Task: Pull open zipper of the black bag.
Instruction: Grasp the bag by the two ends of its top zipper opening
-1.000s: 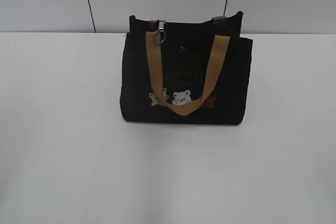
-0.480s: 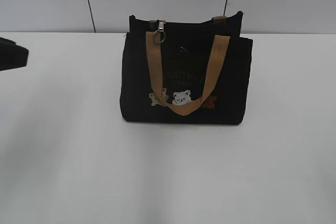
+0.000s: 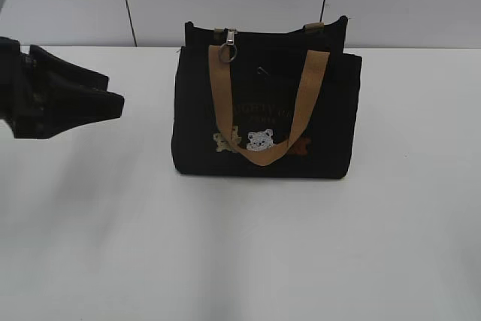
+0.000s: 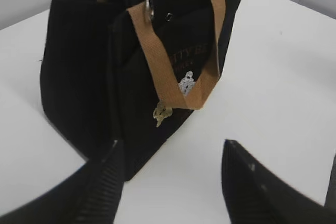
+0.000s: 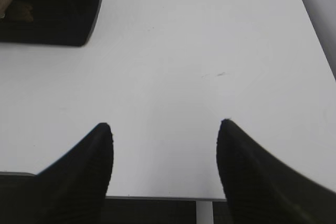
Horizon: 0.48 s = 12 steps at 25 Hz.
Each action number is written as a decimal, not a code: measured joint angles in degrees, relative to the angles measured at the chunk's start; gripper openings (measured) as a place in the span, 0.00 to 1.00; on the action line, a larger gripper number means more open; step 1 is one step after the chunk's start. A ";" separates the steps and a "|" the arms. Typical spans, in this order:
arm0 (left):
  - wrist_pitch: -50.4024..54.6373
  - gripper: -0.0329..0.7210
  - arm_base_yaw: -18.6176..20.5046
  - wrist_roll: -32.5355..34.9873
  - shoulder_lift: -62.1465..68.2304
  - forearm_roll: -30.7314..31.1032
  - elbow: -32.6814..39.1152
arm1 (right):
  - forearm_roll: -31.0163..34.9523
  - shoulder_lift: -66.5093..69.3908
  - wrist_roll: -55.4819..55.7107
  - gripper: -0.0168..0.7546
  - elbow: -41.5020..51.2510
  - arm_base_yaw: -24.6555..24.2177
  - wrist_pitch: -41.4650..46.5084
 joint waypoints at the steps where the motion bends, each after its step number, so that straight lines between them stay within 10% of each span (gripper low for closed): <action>1: 0.83 0.64 0.00 2.12 1.56 -1.40 0.00 | 0.00 0.00 0.00 0.63 0.00 0.00 0.00; 12: 6.69 0.70 -1.01 11.92 17.69 -10.25 -6.11 | 0.04 0.00 0.00 0.63 0.00 0.00 0.00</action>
